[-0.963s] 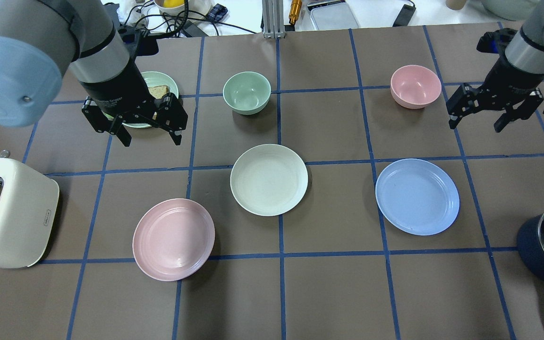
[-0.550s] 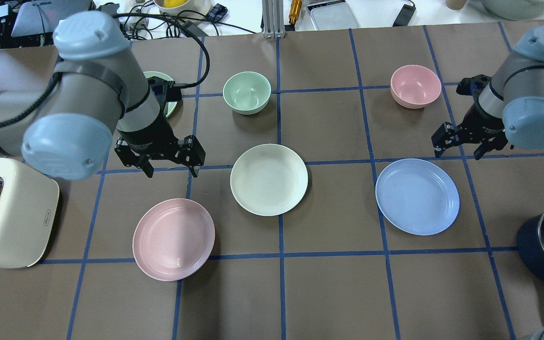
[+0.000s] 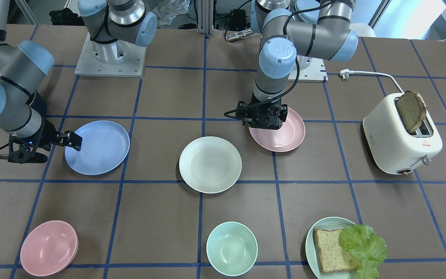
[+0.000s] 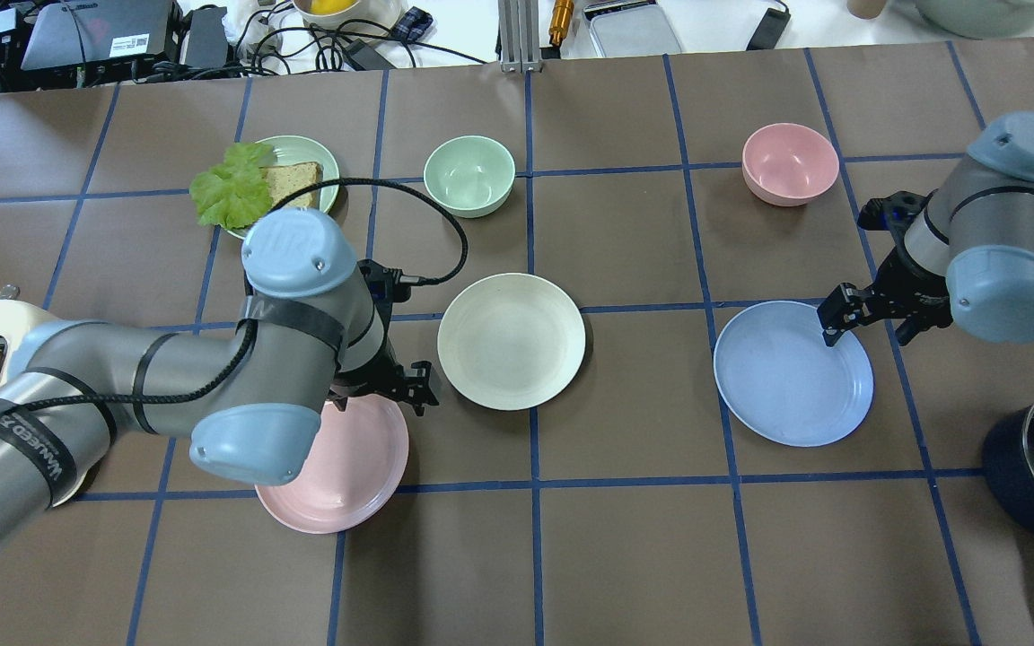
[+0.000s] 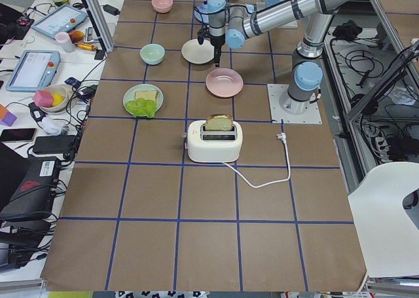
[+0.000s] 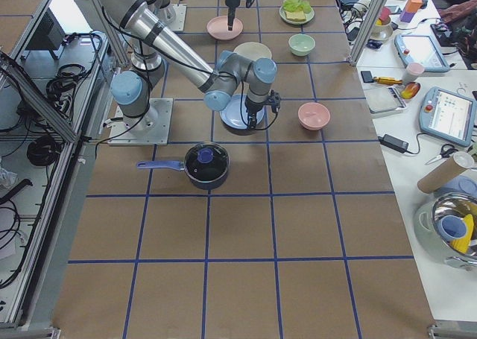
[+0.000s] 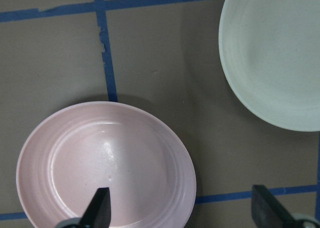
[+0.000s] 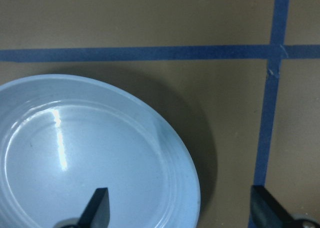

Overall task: Stack three plates with pink and blue
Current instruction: 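Lower the left gripper to the pink plate while the right reaches the blue plate, then grasp the pink plate rim with the left gripper while the right grasps the blue plate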

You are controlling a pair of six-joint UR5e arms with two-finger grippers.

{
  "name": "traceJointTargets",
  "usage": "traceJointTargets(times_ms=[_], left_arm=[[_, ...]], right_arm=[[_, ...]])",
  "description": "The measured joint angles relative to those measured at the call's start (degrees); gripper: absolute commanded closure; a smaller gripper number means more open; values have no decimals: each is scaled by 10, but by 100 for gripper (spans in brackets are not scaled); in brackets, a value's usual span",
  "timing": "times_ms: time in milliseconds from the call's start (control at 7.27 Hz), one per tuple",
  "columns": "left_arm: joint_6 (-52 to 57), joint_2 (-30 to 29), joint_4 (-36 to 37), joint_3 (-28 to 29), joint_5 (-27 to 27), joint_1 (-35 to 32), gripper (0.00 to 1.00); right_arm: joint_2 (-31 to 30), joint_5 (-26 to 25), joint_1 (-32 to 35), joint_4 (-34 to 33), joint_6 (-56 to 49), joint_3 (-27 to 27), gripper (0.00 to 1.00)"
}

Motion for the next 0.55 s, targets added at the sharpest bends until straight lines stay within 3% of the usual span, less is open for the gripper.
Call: traceJointTargets(times_ms=[412,550], left_arm=[[-24,-22,63,-36,1,-14,24],[-35,-30,67,-38,2,-21,43]], right_arm=[[10,8,-21,-3,3,10,4],[12,9,-22,-2,7,11,5]])
